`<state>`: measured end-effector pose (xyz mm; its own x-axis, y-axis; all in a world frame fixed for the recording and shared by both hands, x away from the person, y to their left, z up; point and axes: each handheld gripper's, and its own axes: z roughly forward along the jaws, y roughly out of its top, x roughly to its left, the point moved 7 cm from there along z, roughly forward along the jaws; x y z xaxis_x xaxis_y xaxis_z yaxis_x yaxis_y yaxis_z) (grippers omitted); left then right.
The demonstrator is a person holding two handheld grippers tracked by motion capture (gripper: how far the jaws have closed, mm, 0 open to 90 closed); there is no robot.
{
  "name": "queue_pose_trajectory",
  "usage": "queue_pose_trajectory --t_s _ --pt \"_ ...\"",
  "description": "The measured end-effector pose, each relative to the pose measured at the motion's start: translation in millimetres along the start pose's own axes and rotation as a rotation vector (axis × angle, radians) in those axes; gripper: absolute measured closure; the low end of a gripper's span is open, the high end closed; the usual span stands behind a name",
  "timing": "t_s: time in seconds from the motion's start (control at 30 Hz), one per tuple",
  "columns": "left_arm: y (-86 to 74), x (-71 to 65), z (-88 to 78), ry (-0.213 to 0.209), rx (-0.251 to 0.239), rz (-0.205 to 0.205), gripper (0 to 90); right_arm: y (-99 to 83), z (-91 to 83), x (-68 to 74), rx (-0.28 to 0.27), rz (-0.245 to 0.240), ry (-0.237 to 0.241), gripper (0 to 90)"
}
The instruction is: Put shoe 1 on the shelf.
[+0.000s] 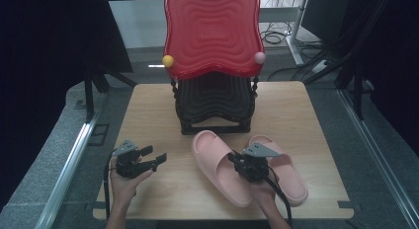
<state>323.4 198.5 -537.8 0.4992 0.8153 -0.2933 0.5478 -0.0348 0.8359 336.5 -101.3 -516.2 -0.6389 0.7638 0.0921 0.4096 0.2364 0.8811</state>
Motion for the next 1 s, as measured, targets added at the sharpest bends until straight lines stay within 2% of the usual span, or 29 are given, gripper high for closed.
queue_pose_trajectory --t_s 0.2,0.37,0.5,0.7,1.0 --pt "-1.8 -2.8 3.3 -0.004 0.011 0.004 26.7 11.3 -17.3 -9.6 -0.055 0.019 -0.015 82.7" --pt "-2.9 -3.8 4.9 -0.005 0.017 0.007 26.6 25.8 -30.1 -11.3 -0.117 0.032 -0.024 82.8" --pt "-3.7 -4.1 6.0 -0.006 0.021 0.01 26.4 40.9 -38.5 -8.5 -0.171 0.03 -0.022 82.8" --pt "-4.3 -3.2 5.7 -0.006 0.023 0.006 26.4 69.7 -52.9 -1.9 -0.24 0.001 -0.017 82.8" --pt "-4.4 -3.9 5.5 -0.011 0.021 0.009 26.2 109.6 -61.5 8.4 -0.295 -0.013 -0.005 82.8"
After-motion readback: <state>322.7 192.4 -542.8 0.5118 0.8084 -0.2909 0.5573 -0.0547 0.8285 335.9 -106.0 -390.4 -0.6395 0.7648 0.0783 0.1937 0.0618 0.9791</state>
